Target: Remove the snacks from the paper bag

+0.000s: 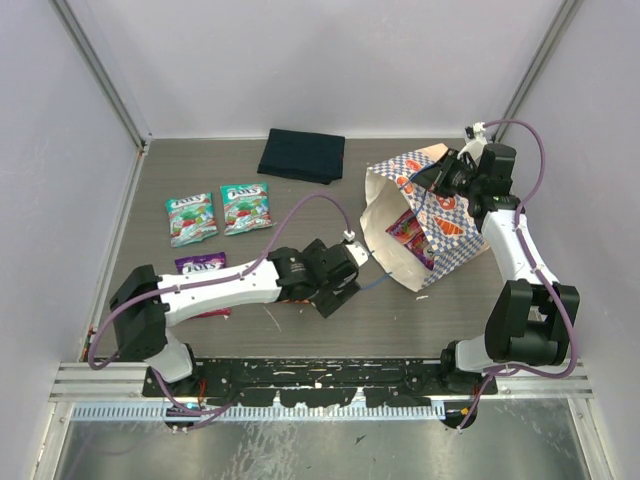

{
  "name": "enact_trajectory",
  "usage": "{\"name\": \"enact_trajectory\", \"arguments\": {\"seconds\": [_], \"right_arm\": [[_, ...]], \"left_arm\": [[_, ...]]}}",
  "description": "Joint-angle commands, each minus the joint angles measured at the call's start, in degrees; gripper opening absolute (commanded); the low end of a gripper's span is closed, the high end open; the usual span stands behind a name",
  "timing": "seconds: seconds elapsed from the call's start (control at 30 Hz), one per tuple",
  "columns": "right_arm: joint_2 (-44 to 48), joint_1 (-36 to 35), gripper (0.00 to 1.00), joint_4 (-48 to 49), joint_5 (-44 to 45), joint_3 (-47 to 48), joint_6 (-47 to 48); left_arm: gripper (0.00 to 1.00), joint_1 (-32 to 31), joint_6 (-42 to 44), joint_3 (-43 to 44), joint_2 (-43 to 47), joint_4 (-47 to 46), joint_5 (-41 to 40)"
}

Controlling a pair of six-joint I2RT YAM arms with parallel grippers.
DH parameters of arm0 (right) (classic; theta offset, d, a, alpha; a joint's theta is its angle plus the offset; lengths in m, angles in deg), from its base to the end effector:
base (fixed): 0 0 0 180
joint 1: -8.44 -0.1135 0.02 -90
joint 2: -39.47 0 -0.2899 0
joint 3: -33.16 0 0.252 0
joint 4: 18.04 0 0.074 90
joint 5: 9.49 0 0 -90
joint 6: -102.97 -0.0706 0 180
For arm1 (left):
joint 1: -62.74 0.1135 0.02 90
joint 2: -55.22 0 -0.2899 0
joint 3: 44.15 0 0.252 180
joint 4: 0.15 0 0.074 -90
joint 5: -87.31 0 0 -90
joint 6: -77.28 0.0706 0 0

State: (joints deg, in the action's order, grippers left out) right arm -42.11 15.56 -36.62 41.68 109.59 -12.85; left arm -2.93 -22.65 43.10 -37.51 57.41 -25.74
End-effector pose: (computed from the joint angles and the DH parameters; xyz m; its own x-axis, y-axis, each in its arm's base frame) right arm 0.3494 0.0010 0.3257 -0.5655 0.4126 -0.7142 -0.2519 0.7381 0.6259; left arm 0.1684 -0.3054 0.2551 -0.4937 0.7067 -0.5068 0.6905 0.6728 0.2656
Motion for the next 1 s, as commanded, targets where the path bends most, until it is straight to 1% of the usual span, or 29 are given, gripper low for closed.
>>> {"name": "enact_trajectory", "arguments": {"seconds": [0.0, 0.1, 0.2, 0.27, 0.33, 0.4, 0.53, 0.6, 0.77, 0.87, 0.97], "right_arm": [[0.92, -0.5, 0.01, 2.55, 0.24, 0.89, 0.27], [0.77, -0.81, 0.01, 2.82, 0.33, 0.8, 0.17], [0.72, -1.11, 0.01, 3.01, 0.33, 0.7, -0.01], [0.72, -1.27, 0.01, 3.14, 0.42, 0.56, -0.04], [0.66, -1.4, 0.01, 3.3, 0.42, 0.33, -0.03], [0.63, -1.48, 0.01, 3.28, 0.29, 0.12, -0.02], [0.89, -1.48, 0.01, 3.26, 0.27, -1.01, 0.33], [0.83, -1.45, 0.01, 3.46, 0.25, -1.62, 0.42], [0.24, -1.49, 0.01, 4.06, -0.23, -2.26, 0.38], [0.04, -1.49, 0.01, 4.15, -0.33, -2.44, 0.45], [-0.28, -1.49, 0.01, 4.32, -0.44, -2.5, 0.43]], "left_arm": [[0.98, 0.94, -1.04, -0.77, 6.63, -6.61, 11.09], [0.98, 6.24, -6.8, -1.25, 9.2, -9.69, 16.7], [0.98, 10.33, -17.61, -3.0, 10.01, -13.89, 17.11], [0.98, 11.98, -26.66, -6.38, 10.19, -20.12, 16.13], [0.99, 13.14, -33.57, -11.16, 10.29, -26.94, 15.97], [0.99, 14.59, -38.86, -15.4, 10.06, -32.68, 15.49], [0.98, 18.53, -48.55, -22.54, 9.19, -39.34, 15.02], [0.97, 19.52, -52.01, -24.93, 8.94, -41.11, 13.6], [0.97, 19.89, -54.37, -28.28, 8.81, -40.9, 8.2], [0.98, 20.74, -54.92, -30.13, 8.47, -40.41, 8.77], [0.98, 21.91, -54.41, -32.44, 8.41, -39.47, 11.68]]}}
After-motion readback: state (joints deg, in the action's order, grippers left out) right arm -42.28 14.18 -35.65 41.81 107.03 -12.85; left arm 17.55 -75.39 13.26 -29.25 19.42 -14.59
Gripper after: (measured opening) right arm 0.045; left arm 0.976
